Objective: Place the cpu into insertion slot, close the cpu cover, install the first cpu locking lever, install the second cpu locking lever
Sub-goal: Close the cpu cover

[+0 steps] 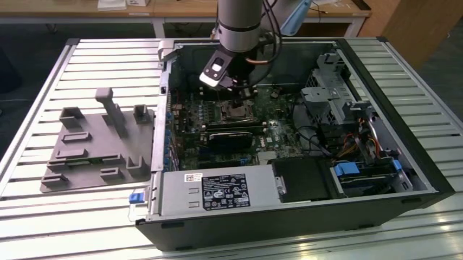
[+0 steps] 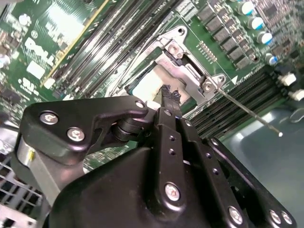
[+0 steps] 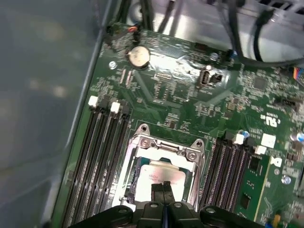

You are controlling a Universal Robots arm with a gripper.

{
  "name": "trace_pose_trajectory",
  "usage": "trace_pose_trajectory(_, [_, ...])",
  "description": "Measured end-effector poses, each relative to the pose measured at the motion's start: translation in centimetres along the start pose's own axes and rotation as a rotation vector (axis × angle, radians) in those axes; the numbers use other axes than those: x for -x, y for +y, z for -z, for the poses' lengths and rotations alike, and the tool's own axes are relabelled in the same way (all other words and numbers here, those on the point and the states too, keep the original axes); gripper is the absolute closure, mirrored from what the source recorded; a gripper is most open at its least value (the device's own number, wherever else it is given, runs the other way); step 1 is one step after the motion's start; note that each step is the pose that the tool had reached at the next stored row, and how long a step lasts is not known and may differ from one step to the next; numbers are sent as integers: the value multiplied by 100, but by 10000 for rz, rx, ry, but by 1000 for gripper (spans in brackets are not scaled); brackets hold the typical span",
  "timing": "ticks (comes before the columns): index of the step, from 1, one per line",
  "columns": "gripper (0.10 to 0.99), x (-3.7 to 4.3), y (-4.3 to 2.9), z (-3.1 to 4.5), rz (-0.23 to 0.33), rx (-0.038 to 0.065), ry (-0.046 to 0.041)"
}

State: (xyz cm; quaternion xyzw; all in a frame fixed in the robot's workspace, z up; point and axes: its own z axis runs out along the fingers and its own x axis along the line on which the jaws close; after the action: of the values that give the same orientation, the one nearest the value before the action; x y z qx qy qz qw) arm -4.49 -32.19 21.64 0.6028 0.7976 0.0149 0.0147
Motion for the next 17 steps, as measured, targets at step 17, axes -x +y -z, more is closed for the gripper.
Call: trace_pose_trajectory(17, [984, 0, -1, -5, 3105, -32, -38])
